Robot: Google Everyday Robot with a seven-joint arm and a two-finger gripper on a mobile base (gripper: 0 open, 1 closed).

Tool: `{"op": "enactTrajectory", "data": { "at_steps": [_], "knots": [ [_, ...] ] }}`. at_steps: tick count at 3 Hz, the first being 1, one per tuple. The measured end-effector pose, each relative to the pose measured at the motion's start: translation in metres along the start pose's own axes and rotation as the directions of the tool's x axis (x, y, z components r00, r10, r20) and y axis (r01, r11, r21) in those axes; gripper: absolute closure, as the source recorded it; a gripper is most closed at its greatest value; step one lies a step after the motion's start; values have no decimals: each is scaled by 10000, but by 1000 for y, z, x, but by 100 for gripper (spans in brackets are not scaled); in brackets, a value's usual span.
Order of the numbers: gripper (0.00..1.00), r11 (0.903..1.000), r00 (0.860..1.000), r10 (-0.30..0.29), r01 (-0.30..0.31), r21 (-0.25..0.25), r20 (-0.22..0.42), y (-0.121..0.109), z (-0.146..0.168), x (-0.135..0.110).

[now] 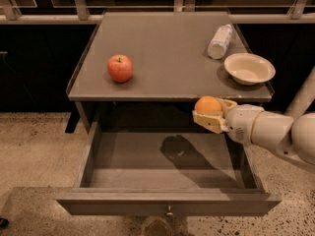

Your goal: Place orange into top drawer

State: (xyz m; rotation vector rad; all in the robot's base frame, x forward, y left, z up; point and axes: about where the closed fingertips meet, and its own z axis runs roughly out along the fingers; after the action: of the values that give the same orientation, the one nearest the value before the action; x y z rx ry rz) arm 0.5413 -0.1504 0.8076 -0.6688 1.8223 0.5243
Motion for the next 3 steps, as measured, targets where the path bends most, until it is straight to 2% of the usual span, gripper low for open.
{"op": "enactTrajectory", "data": {
  "at_steps": [1, 2, 3],
  "knots": [
    [100, 9979, 9964, 647, -646, 35, -540, 1, 7, 24],
    [100, 9914, 9845, 1296, -1307, -16, -1182, -8, 18, 47],
    [100, 9898, 9819, 1414, -1423, 17, -1264, -11, 19, 51]
  ]
}}
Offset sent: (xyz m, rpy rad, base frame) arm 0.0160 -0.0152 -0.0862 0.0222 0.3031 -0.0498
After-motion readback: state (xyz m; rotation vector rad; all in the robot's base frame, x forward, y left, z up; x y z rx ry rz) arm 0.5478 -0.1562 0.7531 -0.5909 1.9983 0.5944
